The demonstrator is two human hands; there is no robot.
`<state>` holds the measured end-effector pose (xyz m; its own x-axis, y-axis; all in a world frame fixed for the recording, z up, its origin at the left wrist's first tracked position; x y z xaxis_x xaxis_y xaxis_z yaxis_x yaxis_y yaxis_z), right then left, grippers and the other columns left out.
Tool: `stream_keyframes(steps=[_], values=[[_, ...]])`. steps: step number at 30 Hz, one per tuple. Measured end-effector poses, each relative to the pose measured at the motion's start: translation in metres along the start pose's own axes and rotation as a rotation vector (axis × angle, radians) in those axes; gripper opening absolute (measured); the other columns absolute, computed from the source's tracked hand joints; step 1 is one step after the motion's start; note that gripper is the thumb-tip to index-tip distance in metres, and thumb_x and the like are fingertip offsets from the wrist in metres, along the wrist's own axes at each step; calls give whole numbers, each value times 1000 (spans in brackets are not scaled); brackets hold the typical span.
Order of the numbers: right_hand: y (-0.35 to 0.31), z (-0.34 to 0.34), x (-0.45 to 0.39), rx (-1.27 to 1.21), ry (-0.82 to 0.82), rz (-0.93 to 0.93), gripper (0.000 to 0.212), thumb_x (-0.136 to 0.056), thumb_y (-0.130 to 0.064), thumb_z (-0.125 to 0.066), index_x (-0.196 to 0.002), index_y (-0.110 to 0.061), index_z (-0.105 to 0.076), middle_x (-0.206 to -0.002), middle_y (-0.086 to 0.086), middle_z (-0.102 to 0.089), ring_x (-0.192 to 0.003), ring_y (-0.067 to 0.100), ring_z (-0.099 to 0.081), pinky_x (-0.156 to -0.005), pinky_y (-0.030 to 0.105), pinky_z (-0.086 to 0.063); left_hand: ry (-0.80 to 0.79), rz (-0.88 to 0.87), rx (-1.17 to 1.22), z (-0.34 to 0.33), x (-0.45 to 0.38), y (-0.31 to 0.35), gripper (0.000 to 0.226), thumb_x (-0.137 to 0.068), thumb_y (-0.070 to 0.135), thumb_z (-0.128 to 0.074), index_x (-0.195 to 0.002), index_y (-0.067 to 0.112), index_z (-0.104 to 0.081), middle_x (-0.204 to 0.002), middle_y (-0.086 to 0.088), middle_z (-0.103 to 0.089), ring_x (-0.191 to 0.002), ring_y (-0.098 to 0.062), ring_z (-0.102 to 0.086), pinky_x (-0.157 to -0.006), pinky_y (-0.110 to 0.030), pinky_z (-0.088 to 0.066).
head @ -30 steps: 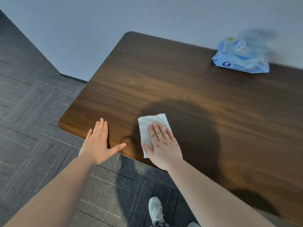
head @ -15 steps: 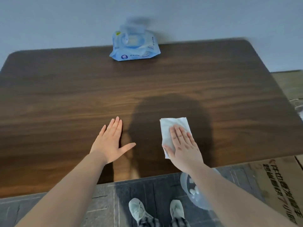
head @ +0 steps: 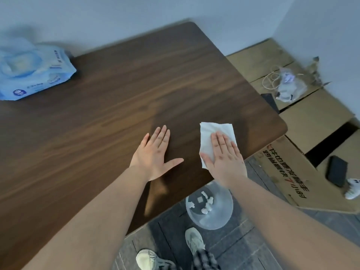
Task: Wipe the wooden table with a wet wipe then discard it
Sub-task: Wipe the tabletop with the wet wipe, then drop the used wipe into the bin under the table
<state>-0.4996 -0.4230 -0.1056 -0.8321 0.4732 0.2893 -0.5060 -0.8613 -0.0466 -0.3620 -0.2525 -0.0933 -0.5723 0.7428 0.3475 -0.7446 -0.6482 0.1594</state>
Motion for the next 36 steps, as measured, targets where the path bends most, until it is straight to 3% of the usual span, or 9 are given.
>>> stream_keyframes(steps=[12, 16, 19, 22, 24, 25, 27, 30, 36], values=[[119, 18, -48, -133, 1, -227, 76, -92, -64, -12, -150, -19, 10, -160, 0, 11, -146, 16, 12, -112, 31, 12, 95, -156, -50, 7, -110, 109, 93, -80, 77, -5, -149, 17, 9, -160, 1, 12, -145, -14, 14, -118, -42, 7], [141, 23, -50, -300, 205, -236, 59, -99, -45, -34, -149, -15, -26, -157, 3, -25, -145, 20, -19, -116, 35, -15, 107, -204, -38, 8, -134, 141, 91, -81, 77, -4, -150, 19, 8, -160, 2, 11, -145, -12, 14, -118, -45, 7], [155, 19, -29, -475, 429, -305, 37, -99, -22, -46, -133, -10, -53, -139, 3, -51, -130, 20, -44, -105, 29, -34, 123, -212, -62, 2, -136, 159, 90, -81, 77, -2, -150, 21, 7, -160, 3, 10, -145, -13, 14, -118, -48, 7], [164, 9, -4, -640, 467, -404, 26, -99, -20, -46, -116, -11, -64, -110, -2, -63, -99, 14, -56, -85, 24, -41, 159, -189, -81, 1, -137, 160, 89, -81, 77, -2, -150, 22, 6, -160, 3, 9, -145, -14, 13, -118, -48, 6], [171, -10, 15, -730, 434, -483, 18, -98, -18, -46, -91, -12, -62, -78, 1, -61, -71, 18, -53, -65, 30, -37, 165, -173, -89, 1, -137, 161, 88, -81, 76, -2, -150, 22, 5, -160, 3, 9, -145, -15, 13, -118, -48, 6], [173, -24, 25, -752, 379, -521, 19, -98, -17, -46, -87, -9, -60, -73, 6, -59, -68, 23, -52, -61, 32, -34, 161, -164, -90, 1, -137, 164, 88, -82, 75, -2, -151, 21, 5, -160, 2, 9, -145, -16, 12, -118, -48, 5], [175, -58, 42, -755, 246, -568, 15, -97, -14, -49, -92, -10, -63, -78, 11, -64, -72, 30, -55, -59, 33, -35, 166, -142, -90, -2, -136, 171, 87, -84, 73, -3, -150, 18, 5, -160, -1, 9, -146, -17, 12, -118, -48, 4], [169, -102, 50, -683, 35, -625, 18, -96, -16, -50, -105, -12, -65, -89, 8, -68, -74, 23, -53, -63, 29, -39, 190, -134, -91, -3, -135, 175, 86, -85, 72, -2, -150, 17, 4, -160, -1, 7, -146, -17, 11, -118, -48, 4], [132, -180, 38, -630, -235, -508, 18, -96, -18, -44, -95, -15, -62, -86, 6, -67, -77, 26, -62, -63, 34, -48, 207, -172, -80, -5, -135, 179, 82, -86, 72, -4, -151, 22, 1, -160, 2, 5, -146, -16, 9, -118, -49, 4]])
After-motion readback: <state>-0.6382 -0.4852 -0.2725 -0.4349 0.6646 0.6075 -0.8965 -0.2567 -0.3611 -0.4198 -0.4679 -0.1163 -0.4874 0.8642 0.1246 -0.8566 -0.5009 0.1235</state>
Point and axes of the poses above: each hand's wrist, its own x-axis away from the middle knuckle, its own z-axis out of the back of the hand, y = z × x, the point moved 2 cm from there along -x, towards the middle knuckle
